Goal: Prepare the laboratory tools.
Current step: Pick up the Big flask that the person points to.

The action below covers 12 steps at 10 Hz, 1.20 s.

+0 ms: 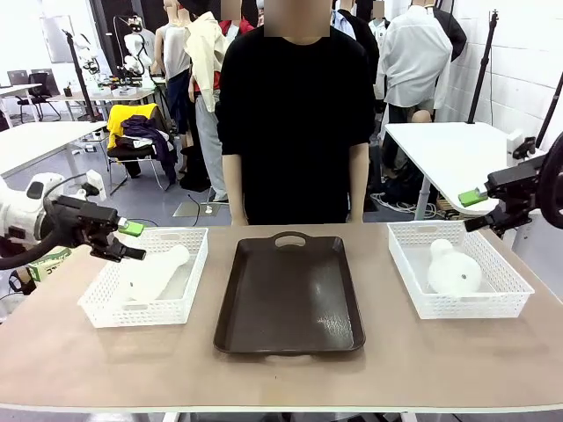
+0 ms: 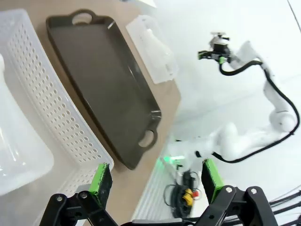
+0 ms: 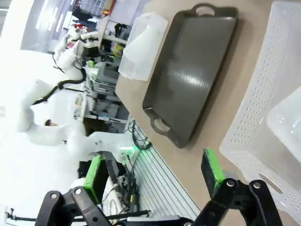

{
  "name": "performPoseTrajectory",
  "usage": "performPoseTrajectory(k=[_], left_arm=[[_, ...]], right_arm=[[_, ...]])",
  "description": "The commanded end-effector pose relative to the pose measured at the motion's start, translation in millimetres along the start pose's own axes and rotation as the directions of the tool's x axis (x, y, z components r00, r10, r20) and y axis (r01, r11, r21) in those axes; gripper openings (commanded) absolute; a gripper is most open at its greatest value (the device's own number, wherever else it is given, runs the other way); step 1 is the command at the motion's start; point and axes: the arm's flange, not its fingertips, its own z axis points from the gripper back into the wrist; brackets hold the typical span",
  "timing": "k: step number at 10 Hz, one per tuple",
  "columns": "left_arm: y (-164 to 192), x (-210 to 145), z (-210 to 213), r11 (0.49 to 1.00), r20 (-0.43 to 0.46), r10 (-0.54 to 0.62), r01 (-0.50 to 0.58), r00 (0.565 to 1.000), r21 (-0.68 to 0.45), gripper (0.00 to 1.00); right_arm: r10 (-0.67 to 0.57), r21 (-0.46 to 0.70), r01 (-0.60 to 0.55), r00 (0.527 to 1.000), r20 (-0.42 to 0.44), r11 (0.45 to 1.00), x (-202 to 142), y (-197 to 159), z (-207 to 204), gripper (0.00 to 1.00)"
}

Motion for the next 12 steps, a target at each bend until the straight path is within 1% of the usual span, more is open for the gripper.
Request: performPoseTrajectory(k=[1, 3, 4, 6, 9, 10, 11, 12], left_arm=[[9.8, 10.0, 3.0, 0.999, -0.009, 0.032, -0.032, 0.999, -0.037, 1.00], [10.0, 9.0, 8.7, 0.995, -0.014, 0.079, -0.080, 0.997, -0.067, 1.00], [6.9, 9.7, 12.0, 0.991, -0.038, 0.093, -0.096, 0.995, -0.092, 1.00], [-3.3, 10.6, 19.1, 0.989, -0.019, 0.093, -0.094, 0.996, -0.113, 1.00], [-6.3, 7.0, 23.1, 0.988, -0.005, 0.087, -0.087, 0.996, -0.125, 1.00], [-8.6, 5.5, 22.9, 0.992, -0.021, 0.110, -0.111, 0.994, -0.061, 1.00], [-1.1, 8.4, 23.5, 0.991, -0.014, 0.079, -0.080, 0.997, -0.105, 1.00], [-1.1, 8.4, 23.5, 0.991, -0.014, 0.079, -0.080, 0.997, -0.105, 1.00]], right_arm=[[-0.023, 0.056, 0.023, 1.000, 0.001, 0.998, 4.6, -6.2, -6.1, 1.00], [-0.033, 0.086, 0.032, 0.999, 0.007, 0.996, 3.0, -12.2, -4.6, 1.00], [-0.036, 0.094, 0.035, 0.999, 0.008, 0.995, 3.6, -14.3, -2.9, 1.00], [-0.046, 0.103, 0.044, 0.999, 0.016, 0.994, 3.6, -16.0, 0.2, 1.00], [-0.043, 0.114, 0.040, 0.999, 0.019, 0.993, 4.5, -15.5, 4.1, 1.00], [-0.060, 0.080, 0.059, 0.998, 0.003, 0.995, -1.2, -13.7, 4.7, 1.00], [-0.060, 0.080, 0.059, 0.998, 0.003, 0.995, -1.2, -13.7, 4.7, 1.00], [-0.060, 0.080, 0.059, 0.998, 0.003, 0.995, -1.2, -13.7, 4.7, 1.00]])
